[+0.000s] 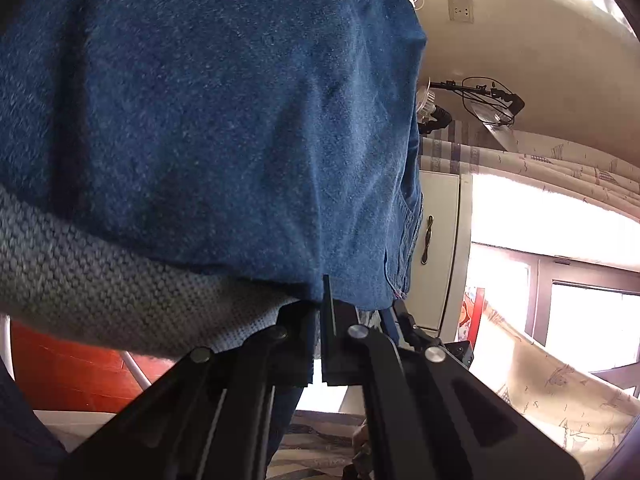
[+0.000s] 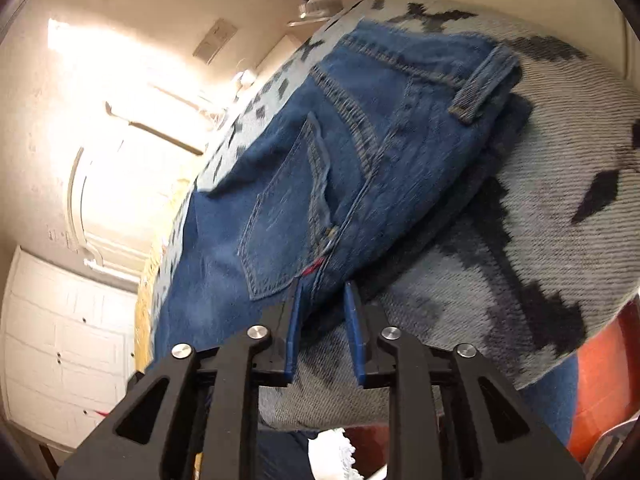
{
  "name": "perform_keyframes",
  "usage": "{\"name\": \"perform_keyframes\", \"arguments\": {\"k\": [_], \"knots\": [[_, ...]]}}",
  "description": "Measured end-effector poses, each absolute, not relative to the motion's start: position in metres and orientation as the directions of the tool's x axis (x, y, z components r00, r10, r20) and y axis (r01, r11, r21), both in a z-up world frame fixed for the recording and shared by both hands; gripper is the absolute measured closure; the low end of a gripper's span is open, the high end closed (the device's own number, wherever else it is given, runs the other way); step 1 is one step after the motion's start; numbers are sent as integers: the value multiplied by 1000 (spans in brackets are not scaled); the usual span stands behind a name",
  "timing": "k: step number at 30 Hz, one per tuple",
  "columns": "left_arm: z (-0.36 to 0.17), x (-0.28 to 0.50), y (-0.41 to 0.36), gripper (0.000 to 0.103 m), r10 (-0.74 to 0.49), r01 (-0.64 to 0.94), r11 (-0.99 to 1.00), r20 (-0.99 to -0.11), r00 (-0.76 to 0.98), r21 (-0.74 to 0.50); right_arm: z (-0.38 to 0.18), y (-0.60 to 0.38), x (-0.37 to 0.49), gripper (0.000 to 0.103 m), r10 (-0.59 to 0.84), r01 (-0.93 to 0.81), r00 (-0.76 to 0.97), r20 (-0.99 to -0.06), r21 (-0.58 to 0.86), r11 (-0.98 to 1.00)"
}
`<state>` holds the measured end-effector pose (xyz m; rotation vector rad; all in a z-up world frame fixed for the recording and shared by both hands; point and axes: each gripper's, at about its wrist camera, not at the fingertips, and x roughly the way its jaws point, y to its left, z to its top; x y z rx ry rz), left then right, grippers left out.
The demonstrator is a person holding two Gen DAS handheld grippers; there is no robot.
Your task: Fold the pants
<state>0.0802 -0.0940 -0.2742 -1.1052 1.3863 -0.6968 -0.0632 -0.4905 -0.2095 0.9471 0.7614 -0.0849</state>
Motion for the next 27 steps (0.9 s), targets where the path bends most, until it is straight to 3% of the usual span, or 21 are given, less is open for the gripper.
{"name": "perform_keyframes", "arguments": {"k": [2, 6, 7, 8, 10, 13, 15, 16, 17, 19, 20, 23, 24, 25, 27], "knots": [[-275, 80, -94, 102, -907, -220, 374, -405, 118, -901, -213, -522, -74, 68, 236, 402, 786, -571, 763, 507], [-275, 78, -92, 101, -916, -220, 358, -388, 107, -907, -221, -567, -78, 66, 227, 401, 824, -519, 818, 413], [-271, 76, -95, 99, -921, -209, 350, -376, 99, -913, -223, -574, -76, 66, 242, 383, 834, -496, 835, 394], [-264, 73, -98, 88, -929, -185, 341, -360, 79, -921, -221, -578, -74, 65, 233, 381, 836, -496, 832, 402], [-243, 63, -114, 74, -934, -88, 354, -357, 21, -931, -218, -587, -76, 65, 176, 409, 840, -512, 813, 413], [-194, 55, -166, 72, -906, 219, 402, -421, -48, -889, -223, -596, -76, 65, 166, 416, 846, -507, 822, 389], [-166, 52, -210, 70, -880, 448, 411, -475, -34, -794, -226, -600, -73, 65, 172, 415, 845, -506, 824, 385], [-156, 49, -236, 65, -846, 564, 441, -533, 0, -699, -227, -601, -69, 65, 171, 415, 846, -506, 824, 384], [-148, 41, -264, 59, -789, 675, 488, -610, 71, -553, -227, -602, -67, 65, 170, 420, 844, -509, 823, 384], [-144, 20, -314, 58, -713, 836, 484, -671, 204, -261, -227, -603, -64, 62, 159, 435, 839, -520, 817, 378], [-149, 13, -336, 58, -678, 869, 472, -690, 251, -148, -226, -603, -62, 57, 147, 445, 835, -531, 807, 388], [-177, 3, -376, 59, -595, 901, 432, -735, 325, 49, -215, -592, -53, 55, 99, 489, 792, -602, 724, 487], [-186, -2, -384, 64, -564, 896, 429, -740, 366, 116, -212, -587, -51, 57, 79, 506, 773, -630, 686, 523], [-193, -2, -386, 79, -536, 882, 442, -740, 407, 165, -210, -583, -48, 64, 53, 528, 751, -659, 646, 551], [-193, -1, -383, 82, -543, 882, 446, -736, 404, 154, -209, -575, -44, 72, 1, 559, 705, -709, 557, 614]]}}
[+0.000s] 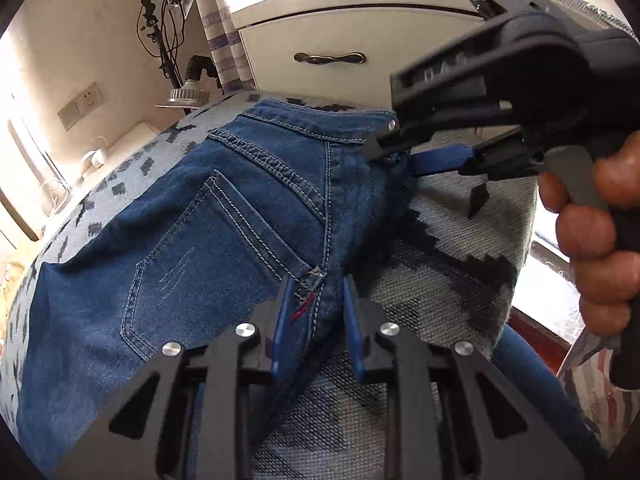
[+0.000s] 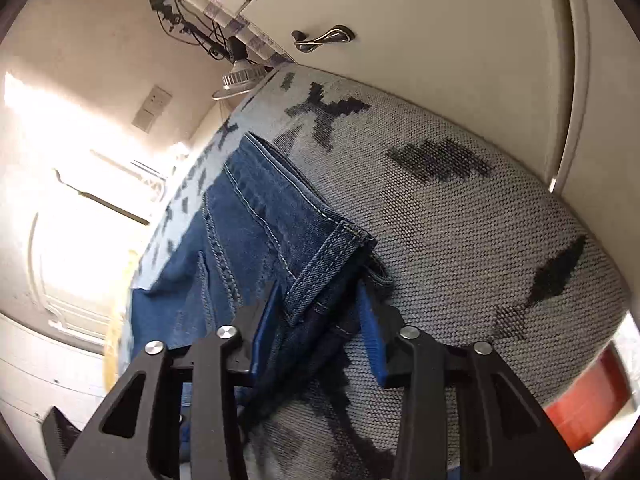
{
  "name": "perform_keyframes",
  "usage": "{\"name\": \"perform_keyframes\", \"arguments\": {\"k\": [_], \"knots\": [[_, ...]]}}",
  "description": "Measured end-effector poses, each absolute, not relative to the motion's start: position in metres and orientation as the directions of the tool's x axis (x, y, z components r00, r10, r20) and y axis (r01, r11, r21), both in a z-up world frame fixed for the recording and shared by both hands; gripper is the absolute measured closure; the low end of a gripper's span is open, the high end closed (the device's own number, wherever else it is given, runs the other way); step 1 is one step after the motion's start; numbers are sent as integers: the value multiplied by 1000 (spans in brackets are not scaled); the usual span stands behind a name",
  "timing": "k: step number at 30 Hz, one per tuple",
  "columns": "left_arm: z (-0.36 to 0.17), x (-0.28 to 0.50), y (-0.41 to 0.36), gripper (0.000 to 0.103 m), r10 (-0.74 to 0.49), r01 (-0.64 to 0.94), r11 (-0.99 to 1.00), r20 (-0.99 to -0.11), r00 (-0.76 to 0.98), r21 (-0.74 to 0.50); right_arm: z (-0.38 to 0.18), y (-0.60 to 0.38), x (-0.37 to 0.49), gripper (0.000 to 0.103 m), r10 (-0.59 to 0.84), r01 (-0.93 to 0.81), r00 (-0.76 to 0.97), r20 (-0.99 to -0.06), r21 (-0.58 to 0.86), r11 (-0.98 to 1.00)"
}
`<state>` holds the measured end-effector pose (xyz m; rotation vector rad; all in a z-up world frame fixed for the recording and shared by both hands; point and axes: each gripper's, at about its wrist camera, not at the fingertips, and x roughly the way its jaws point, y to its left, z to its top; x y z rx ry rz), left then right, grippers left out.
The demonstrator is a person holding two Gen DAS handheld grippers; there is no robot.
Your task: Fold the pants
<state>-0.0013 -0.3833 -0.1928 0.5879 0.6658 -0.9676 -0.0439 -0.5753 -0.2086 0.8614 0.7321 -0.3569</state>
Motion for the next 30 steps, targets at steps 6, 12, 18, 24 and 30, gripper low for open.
{"name": "perform_keyframes", "arguments": {"k": [6, 12, 18, 24, 30], "knots": [[-191, -6, -379, 90, -560, 897, 425, -742, 367, 123, -203, -554, -38, 81, -122, 580, 642, -757, 375, 724], [-160, 11, -332, 58, -693, 872, 470, -670, 267, -138, -198, -542, -36, 73, -237, 610, 575, -783, 218, 762], [-146, 73, -179, 45, -641, 601, 742, -576, 507, -298, -139, -498, -31, 47, -478, 611, 588, -652, -30, 791], [-158, 143, -72, 68, -510, 381, 858, -648, 565, -344, -128, -431, 93, 51, -151, 136, 715, -683, -75, 988], [-178, 178, -11, 80, -419, 308, 906, -713, 562, -290, -182, -395, 197, 58, -98, -67, 632, -769, -181, 981]]}}
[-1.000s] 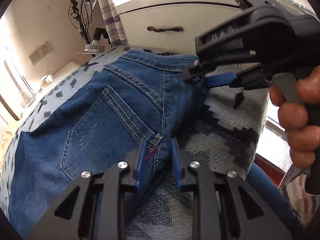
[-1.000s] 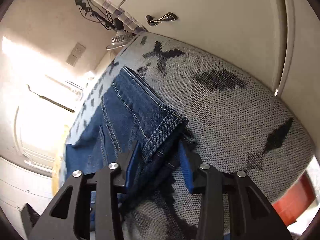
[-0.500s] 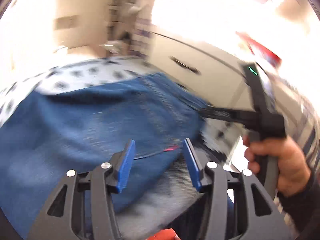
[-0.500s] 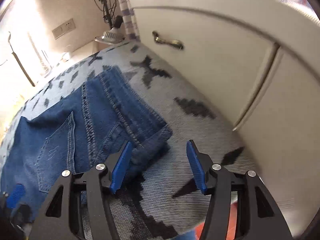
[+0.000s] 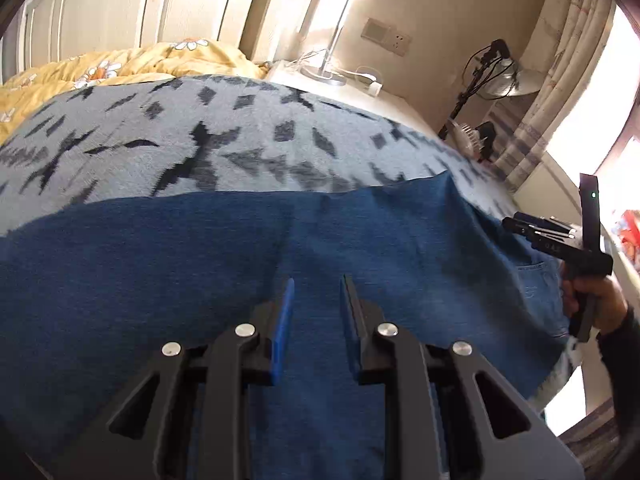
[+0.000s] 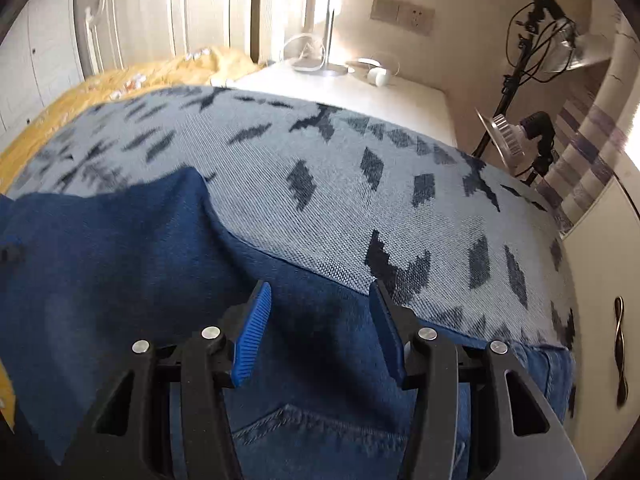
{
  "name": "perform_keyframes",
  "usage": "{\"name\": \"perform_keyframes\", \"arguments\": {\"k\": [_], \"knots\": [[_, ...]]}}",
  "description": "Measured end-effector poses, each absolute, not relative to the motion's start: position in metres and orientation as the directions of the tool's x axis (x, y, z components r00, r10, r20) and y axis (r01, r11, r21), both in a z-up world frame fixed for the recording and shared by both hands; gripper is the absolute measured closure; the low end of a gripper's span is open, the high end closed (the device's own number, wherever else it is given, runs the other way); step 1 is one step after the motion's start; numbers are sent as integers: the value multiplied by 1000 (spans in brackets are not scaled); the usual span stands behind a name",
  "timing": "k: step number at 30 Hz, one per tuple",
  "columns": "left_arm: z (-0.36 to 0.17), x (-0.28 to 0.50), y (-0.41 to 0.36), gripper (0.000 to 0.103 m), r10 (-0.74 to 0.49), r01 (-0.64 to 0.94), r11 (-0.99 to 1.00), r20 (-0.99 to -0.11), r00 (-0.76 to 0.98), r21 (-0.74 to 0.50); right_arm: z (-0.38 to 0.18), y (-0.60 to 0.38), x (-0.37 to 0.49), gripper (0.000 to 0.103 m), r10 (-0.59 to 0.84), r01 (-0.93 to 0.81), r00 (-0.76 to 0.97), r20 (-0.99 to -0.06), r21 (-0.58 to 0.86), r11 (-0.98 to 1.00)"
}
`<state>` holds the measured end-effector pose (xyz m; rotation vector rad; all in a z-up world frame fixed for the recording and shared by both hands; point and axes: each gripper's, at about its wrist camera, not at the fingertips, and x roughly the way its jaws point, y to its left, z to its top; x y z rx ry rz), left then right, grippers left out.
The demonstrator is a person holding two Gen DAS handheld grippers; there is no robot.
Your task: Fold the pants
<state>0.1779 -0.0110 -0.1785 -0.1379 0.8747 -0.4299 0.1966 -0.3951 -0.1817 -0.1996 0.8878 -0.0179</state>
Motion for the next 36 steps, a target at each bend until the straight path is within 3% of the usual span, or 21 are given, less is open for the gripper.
{"name": "perform_keyframes", "arguments": {"k": [5, 7, 10, 12, 13, 14, 18, 22, 24, 27, 29, 30, 32, 33, 36], "knots": [[-201, 213, 56, 80, -276, 230, 958, -771, 574, -171, -204, -408, 198, 45, -236, 55, 634, -737, -262, 963], [-206, 225, 91, 101, -290, 205, 956, -774, 563, -209, -205, -403, 197, 44, -279, 61, 637, -719, -313, 948], [-199, 231, 129, 101, -303, 175, 953, -766, 567, -247, -206, -400, 199, 39, -315, 75, 637, -704, -350, 934], [-197, 230, 150, 92, -198, 101, 980, -776, 599, -173, -206, -400, 200, 36, -320, 82, 634, -704, -350, 933], [-196, 227, 165, 78, -227, 85, 971, -763, 605, -222, -206, -400, 201, 34, -322, 85, 633, -704, -350, 933], [-198, 225, 178, 71, -241, 69, 966, -762, 602, -251, -206, -400, 201, 33, -323, 88, 632, -704, -350, 933], [-214, 225, 249, 71, -169, -72, 964, -798, 579, -257, -207, -402, 201, 30, -332, 98, 629, -703, -351, 931], [-217, 218, 343, 72, 65, -309, 940, -817, 573, -142, -207, -401, 202, 28, -339, 103, 629, -700, -357, 929], [-205, 206, 380, 72, 69, -369, 907, -792, 606, -203, -208, -402, 202, 28, -337, 104, 629, -701, -354, 930], [-190, 197, 396, 66, -34, -270, 921, -748, 662, -281, -208, -402, 202, 28, -342, 106, 629, -699, -358, 928], [-193, 202, 386, 48, -86, -168, 953, -756, 649, -252, -208, -401, 202, 27, -348, 109, 629, -696, -364, 925], [-199, 209, 375, 47, -105, -109, 970, -774, 624, -220, -208, -401, 202, 27, -349, 110, 628, -695, -366, 924], [-215, 224, 370, 46, 92, -157, 988, -834, 545, 6, -208, -400, 202, 26, -353, 110, 629, -693, -370, 923], [-216, 224, 382, 43, 120, -206, 979, -834, 539, 8, -208, -400, 202, 26, -354, 110, 629, -692, -372, 922], [-185, 190, 428, 46, 122, -403, 891, -745, 656, -210, -208, -399, 202, 26, -357, 110, 629, -691, -375, 920]]}}
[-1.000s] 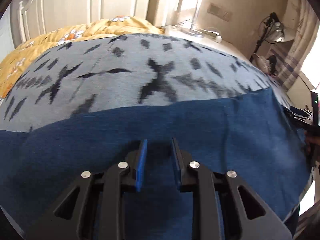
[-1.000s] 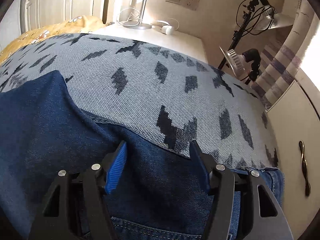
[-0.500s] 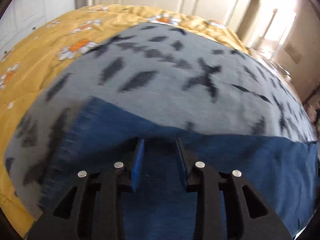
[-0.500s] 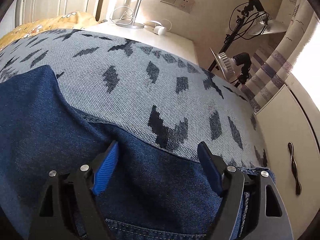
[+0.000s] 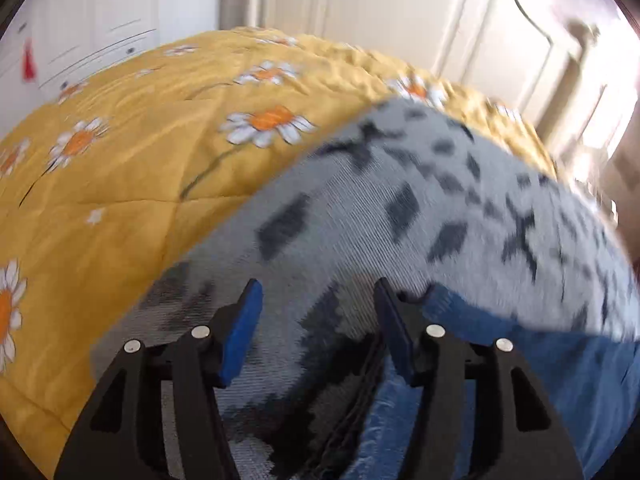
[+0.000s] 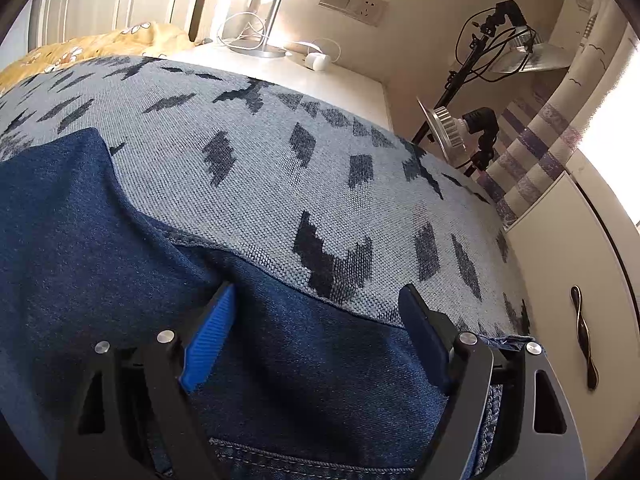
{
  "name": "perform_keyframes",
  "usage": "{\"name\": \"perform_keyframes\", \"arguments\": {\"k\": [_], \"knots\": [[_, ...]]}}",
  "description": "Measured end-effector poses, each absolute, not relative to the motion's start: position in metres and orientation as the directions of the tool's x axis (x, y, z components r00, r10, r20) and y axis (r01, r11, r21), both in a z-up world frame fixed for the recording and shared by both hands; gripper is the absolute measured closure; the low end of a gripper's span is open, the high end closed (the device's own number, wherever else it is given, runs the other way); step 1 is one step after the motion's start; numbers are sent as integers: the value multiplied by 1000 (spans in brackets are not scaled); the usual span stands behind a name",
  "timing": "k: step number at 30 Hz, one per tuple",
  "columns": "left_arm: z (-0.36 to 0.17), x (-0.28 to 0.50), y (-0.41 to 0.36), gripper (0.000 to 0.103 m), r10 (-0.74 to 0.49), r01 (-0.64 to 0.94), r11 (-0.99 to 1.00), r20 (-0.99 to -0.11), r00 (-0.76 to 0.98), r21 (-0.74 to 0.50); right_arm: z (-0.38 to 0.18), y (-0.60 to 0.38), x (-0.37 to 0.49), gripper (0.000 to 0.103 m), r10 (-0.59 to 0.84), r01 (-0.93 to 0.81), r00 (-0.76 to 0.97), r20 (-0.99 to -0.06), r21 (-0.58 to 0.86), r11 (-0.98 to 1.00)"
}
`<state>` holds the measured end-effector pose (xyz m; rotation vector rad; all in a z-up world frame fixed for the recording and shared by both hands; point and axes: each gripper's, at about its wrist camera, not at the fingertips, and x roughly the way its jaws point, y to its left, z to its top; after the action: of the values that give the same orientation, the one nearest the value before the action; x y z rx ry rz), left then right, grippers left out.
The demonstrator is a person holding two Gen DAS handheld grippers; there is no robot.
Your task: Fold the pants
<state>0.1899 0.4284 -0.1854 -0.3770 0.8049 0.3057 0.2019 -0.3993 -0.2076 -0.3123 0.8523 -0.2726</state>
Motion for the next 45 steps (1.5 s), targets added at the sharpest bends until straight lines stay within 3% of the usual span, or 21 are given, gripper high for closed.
{"name": "perform_keyframes", "arguments": {"k": [3, 6, 8, 9, 13, 15, 20, 23, 25, 27, 32, 35, 37, 40, 45], "knots": [[-165, 150, 436, 45, 5, -341, 861, -663, 748, -378, -207, -399, 202, 24, -365, 111, 629, -687, -385, 916], [-175, 118, 434, 46, -65, -342, 821, -671, 739, -457, -207, -397, 201, 21, -377, 110, 632, -678, -403, 909], [-188, 98, 432, 63, -114, -349, 780, -667, 736, -519, -203, -402, 200, 22, -355, 114, 634, -687, -371, 921], [-195, 90, 432, 65, -136, -350, 760, -660, 739, -548, -199, -405, 197, 22, -352, 132, 637, -686, -353, 926], [-229, 69, 438, 66, -322, -306, 557, -540, 777, -772, -158, -384, 148, 22, -360, 203, 729, -583, -318, 926], [-243, 67, 439, 66, -361, -309, 481, -507, 783, -820, -149, -355, 121, 22, -253, 122, 751, -610, -247, 961], [-257, 67, 433, 66, -329, -383, 461, -556, 763, -800, -158, -269, 65, 22, -25, -17, 742, -670, -56, 998], [-233, 63, 411, 73, -189, -437, 590, -642, 743, -679, -175, -233, 55, 22, -12, -8, 722, -692, -26, 1000], [-206, 63, 375, 73, -190, -326, 688, -594, 781, -649, -186, -220, 53, 22, -11, -4, 715, -700, -19, 1000], [-185, 73, 321, 73, -295, -140, 779, -554, 778, -611, -198, -211, 52, 22, -28, -6, 692, -722, -46, 999], [-183, 90, 196, 68, -298, 123, 945, -639, 709, -304, -220, -212, 47, 20, -33, -13, 651, -758, -54, 998], [-207, 90, 178, 60, -178, 81, 983, -723, 668, -167, -222, -212, 41, 17, -35, 2, 663, -748, -46, 999], [-214, 80, 190, 53, -168, 48, 981, -704, 690, -187, -223, -211, 39, 17, -42, 4, 671, -740, -53, 999], [-212, 72, 202, 46, -65, -15, 994, -717, 695, -105, -222, -212, 41, 17, -43, 9, 665, -745, -50, 999], [-210, 68, 236, 53, -56, -159, 964, -751, 658, -211, -221, -212, 44, 17, -52, 28, 646, -762, -44, 999]]}}
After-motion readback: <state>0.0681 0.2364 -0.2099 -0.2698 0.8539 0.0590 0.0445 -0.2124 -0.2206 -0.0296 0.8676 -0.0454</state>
